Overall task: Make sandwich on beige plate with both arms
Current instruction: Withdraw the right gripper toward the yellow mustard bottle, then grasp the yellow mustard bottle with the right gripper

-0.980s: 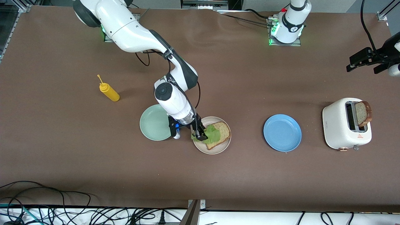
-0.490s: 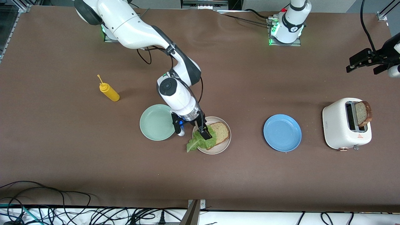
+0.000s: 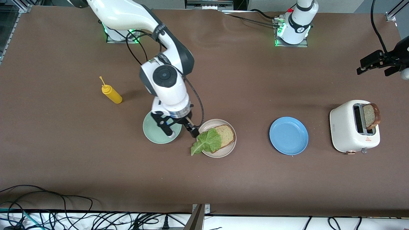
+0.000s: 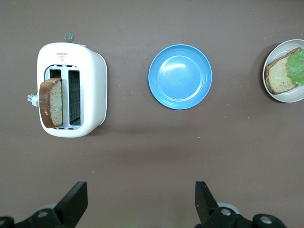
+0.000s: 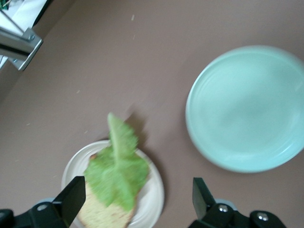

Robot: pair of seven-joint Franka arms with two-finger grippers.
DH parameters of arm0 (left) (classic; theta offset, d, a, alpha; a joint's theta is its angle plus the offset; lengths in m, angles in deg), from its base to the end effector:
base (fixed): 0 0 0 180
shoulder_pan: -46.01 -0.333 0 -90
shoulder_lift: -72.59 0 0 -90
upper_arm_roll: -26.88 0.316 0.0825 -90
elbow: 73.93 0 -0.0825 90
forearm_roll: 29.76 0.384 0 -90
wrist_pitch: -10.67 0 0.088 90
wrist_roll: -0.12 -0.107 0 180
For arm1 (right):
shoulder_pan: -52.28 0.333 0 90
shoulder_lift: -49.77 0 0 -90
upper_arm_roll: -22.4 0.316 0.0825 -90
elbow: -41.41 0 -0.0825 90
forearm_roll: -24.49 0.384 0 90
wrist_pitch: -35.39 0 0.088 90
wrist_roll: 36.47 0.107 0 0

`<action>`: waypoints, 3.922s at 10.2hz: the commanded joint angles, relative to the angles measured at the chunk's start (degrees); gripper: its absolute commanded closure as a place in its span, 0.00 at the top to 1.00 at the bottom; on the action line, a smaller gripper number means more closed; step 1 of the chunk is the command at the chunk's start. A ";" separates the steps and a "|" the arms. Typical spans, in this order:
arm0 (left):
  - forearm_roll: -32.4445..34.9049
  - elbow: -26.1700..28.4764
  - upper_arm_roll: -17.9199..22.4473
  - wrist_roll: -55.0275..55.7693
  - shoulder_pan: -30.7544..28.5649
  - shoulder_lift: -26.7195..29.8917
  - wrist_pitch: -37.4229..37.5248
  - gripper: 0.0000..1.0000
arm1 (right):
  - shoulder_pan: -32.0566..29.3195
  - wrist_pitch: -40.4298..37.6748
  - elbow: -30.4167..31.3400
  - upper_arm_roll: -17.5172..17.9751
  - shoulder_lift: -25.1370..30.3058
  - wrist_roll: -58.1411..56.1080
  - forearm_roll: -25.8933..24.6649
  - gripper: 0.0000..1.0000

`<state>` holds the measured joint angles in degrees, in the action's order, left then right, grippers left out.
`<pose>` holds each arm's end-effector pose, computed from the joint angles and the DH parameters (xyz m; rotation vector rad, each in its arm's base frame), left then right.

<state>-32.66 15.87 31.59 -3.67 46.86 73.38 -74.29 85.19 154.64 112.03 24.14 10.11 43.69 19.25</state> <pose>0.5400 0.0310 0.6264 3.0836 -0.0023 -0.1035 0.6293 0.4219 0.3762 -2.8178 1.1326 -0.2111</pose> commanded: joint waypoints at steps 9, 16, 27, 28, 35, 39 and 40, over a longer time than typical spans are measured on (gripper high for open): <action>0.01 -1.03 -0.15 -1.04 -0.49 -0.53 -0.20 1.00 | -23.30 -20.54 40.19 -2.52 35.34 -65.08 -0.56 1.00; 0.01 -0.94 -0.15 -0.95 -0.49 -0.62 -0.20 1.00 | -42.11 -14.26 46.00 -5.60 31.51 -122.87 2.05 1.00; 0.01 -1.03 -0.15 -1.04 -0.58 -1.32 -0.29 1.00 | -52.41 -13.86 45.92 -6.39 11.99 -210.62 43.44 1.00; 0.01 -1.03 -0.15 -1.04 -0.58 -1.32 -0.29 1.00 | -52.68 -15.35 45.91 -6.39 10.49 -215.64 47.04 1.00; 0.01 -1.03 -0.15 -1.04 -0.67 -1.68 -0.29 1.00 | -52.86 -24.42 46.44 -4.21 5.65 -226.31 51.90 1.00; 0.01 -1.03 -0.15 -1.04 -0.67 -1.76 -0.29 1.00 | -52.77 -26.35 47.15 -1.91 5.29 -230.02 53.05 0.95; 0.01 -1.03 -0.15 -1.04 -0.67 -1.76 -0.29 1.00 | -52.77 -26.26 46.88 -1.74 5.47 -230.89 53.05 0.76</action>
<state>-32.67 15.87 31.49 -3.67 46.52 72.14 -74.62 33.30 129.19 158.52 21.74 15.48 -185.12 71.12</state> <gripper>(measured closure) 0.000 0.053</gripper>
